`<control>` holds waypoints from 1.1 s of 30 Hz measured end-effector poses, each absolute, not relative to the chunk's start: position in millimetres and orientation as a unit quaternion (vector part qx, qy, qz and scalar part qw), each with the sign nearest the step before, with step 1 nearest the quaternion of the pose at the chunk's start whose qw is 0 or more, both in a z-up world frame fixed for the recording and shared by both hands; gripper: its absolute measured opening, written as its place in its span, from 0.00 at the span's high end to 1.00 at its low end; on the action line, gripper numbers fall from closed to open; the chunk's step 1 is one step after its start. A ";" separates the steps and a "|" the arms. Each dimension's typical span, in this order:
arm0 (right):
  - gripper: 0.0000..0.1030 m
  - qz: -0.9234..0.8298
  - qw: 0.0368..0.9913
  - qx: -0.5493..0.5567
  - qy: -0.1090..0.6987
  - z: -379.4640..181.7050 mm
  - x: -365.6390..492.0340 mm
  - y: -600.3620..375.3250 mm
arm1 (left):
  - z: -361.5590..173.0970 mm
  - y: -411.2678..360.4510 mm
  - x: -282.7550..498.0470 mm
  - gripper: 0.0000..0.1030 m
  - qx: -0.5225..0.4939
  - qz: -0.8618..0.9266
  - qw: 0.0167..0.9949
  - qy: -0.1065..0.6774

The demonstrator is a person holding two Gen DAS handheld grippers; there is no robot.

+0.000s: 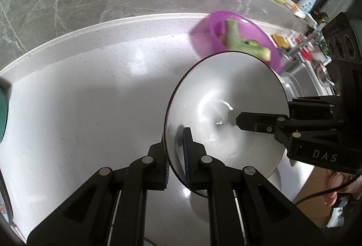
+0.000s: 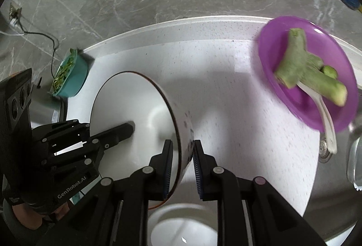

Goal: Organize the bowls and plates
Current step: 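Lift the white bowl with both grippers and carry it over the nested bowls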

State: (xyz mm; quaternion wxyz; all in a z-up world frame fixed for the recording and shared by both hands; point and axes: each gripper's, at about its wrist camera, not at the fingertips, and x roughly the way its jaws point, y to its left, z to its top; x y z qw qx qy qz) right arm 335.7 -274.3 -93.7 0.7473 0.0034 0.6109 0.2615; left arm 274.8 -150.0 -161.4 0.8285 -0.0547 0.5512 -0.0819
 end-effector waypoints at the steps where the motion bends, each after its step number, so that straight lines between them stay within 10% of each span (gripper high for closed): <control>1: 0.80 0.261 0.747 0.004 0.611 -91.4 331.0 -276.7 | -159.9 -152.6 270.5 0.92 -0.054 -0.084 0.828 0.551; 33: 0.79 0.233 0.711 0.052 0.661 -108.0 212.6 -356.0 | -200.8 -246.1 130.1 0.89 -0.049 -0.157 0.767 0.620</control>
